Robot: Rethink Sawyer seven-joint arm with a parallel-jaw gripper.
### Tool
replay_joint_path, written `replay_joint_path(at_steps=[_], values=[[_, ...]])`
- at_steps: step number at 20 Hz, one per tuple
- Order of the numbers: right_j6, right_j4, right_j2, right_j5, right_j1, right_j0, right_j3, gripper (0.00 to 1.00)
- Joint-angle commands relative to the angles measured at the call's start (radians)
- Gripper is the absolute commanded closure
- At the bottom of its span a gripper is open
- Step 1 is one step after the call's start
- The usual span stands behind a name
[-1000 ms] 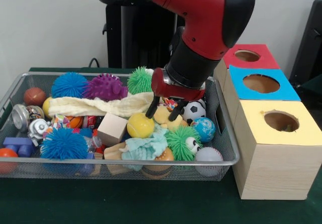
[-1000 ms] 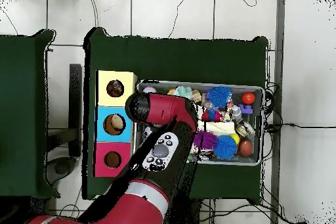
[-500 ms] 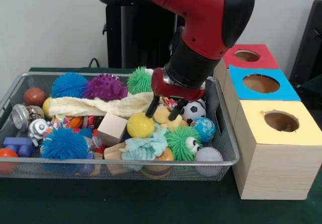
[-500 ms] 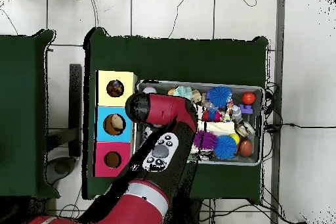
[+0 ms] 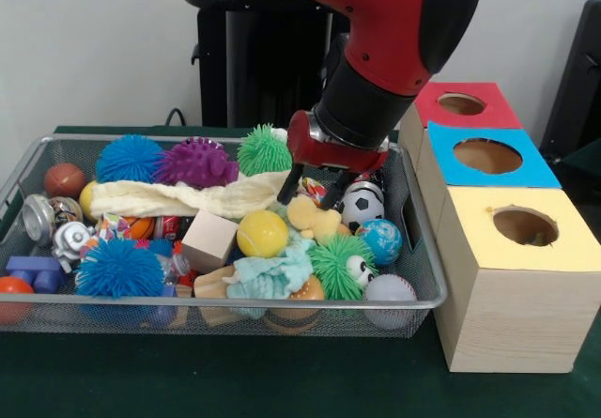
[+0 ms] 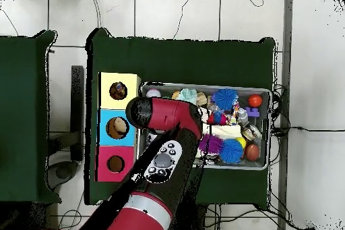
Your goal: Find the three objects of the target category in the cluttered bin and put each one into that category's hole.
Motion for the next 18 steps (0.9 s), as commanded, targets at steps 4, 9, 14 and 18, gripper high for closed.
replay_joint_path(at_steps=[4,9,14,18], values=[[0.239,0.021,0.094,0.13,-0.025,0.012,0.151,0.0],[0.269,0.029,0.091,0.135,-0.005,0.017,0.174,0.0],[0.269,0.035,0.1,0.107,0.004,0.016,0.191,0.0],[0.266,0.043,0.112,0.102,0.005,0.009,0.21,0.0]])
